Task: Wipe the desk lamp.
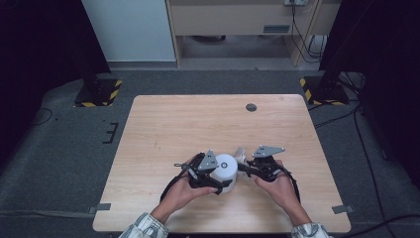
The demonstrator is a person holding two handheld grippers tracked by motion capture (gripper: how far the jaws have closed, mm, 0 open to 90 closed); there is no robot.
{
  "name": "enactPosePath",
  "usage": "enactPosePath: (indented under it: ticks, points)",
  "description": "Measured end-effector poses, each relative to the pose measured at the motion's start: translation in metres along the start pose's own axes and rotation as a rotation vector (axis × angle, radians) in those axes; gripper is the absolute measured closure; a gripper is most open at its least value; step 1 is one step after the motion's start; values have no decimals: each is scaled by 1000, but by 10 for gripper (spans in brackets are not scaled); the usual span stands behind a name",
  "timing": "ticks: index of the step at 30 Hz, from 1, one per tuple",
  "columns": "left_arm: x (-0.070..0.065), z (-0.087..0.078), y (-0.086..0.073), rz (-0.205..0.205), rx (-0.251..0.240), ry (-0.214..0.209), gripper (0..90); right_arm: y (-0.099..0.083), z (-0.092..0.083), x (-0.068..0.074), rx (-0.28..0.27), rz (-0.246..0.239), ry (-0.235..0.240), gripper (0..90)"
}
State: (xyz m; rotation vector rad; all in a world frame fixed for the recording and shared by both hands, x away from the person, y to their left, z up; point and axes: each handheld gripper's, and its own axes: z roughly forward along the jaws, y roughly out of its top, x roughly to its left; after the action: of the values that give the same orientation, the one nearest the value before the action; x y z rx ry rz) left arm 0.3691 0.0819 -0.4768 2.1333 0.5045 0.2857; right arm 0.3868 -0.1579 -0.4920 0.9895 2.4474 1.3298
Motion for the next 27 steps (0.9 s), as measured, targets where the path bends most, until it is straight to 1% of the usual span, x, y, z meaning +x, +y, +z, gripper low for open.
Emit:
enactPosePath:
  ticks: [3,5,9,11,14,17,18,20,24,25,27]
  points:
    - [1,0,1,-4,3,3,77,-6,-4,3,8,3,0,765]
    - [2,1,1,-5,6,8,77,-7,-10,7,4,2,2,765]
    - [6,3,3,-7,8,16,76,-4,-23,13,-45,-4,0,765]
    - [7,3,2,-7,5,16,76,-1,-29,15,-80,-1,4,765]
    - [9,3,2,-8,6,18,76,2,-31,15,-118,-6,4,765]
    - [10,3,2,-6,6,14,76,2,-30,14,-130,7,8,765]
    - [10,3,2,-6,8,14,76,1,-29,14,-128,13,11,765]
    - [10,3,2,-5,10,13,76,-2,-24,14,-107,17,4,765]
    - [10,3,3,-3,10,14,76,-12,-11,12,-36,31,-2,764]
    - [10,3,3,-3,11,14,76,-17,-6,12,-6,40,0,765]
    - [10,3,3,-1,13,14,76,-24,2,12,51,32,0,764]
